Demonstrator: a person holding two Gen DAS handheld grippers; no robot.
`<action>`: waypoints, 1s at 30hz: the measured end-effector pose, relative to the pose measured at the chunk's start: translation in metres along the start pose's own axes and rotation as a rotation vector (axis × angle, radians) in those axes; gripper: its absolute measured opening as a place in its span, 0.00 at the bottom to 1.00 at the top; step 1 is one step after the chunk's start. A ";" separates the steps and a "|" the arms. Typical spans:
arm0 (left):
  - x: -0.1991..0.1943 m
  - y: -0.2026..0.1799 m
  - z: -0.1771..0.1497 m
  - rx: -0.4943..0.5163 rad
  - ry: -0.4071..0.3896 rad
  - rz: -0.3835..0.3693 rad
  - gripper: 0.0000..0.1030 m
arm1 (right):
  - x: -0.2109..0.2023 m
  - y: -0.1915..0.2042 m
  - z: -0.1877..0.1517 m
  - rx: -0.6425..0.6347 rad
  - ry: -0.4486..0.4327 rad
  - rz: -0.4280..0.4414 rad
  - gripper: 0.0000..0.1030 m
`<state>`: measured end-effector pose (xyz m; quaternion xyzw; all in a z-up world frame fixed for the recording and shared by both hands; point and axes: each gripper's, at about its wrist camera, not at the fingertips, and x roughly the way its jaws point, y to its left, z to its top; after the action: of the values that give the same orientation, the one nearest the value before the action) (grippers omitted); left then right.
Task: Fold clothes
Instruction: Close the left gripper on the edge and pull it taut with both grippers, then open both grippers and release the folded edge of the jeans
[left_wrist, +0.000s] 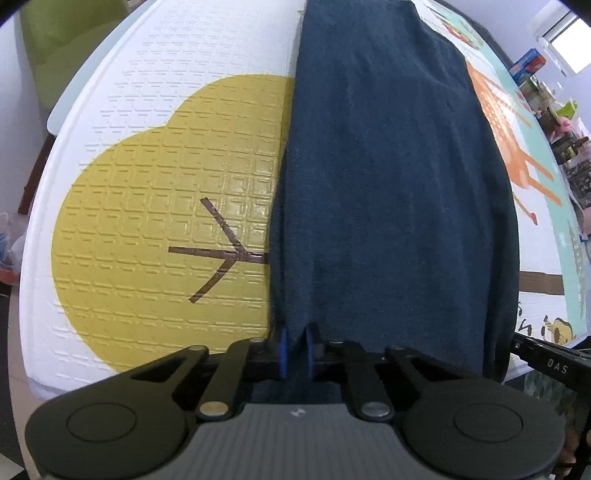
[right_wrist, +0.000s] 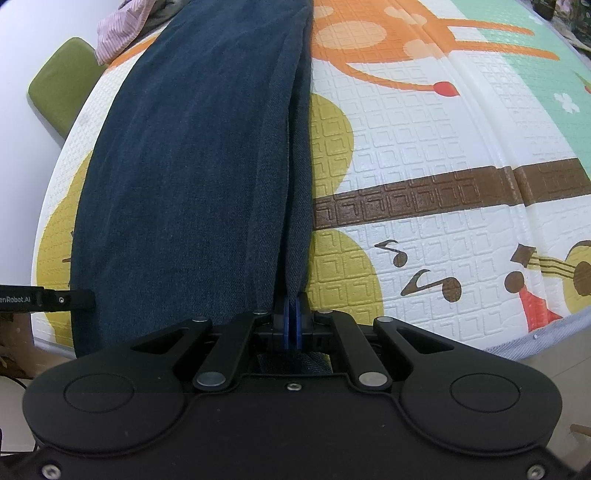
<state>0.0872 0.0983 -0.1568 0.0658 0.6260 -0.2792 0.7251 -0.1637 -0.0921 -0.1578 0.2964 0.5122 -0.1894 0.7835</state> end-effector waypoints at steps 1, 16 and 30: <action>-0.001 0.002 0.000 -0.002 -0.003 -0.007 0.07 | 0.000 0.000 -0.001 -0.001 -0.003 -0.001 0.03; -0.009 0.010 -0.005 -0.014 -0.023 0.032 0.04 | -0.013 0.007 -0.001 -0.032 -0.021 -0.073 0.00; -0.009 0.018 -0.005 -0.066 -0.019 0.038 0.15 | -0.016 -0.006 0.003 0.064 0.014 -0.094 0.19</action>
<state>0.0910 0.1182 -0.1533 0.0511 0.6267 -0.2450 0.7380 -0.1714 -0.0989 -0.1434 0.2982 0.5246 -0.2402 0.7604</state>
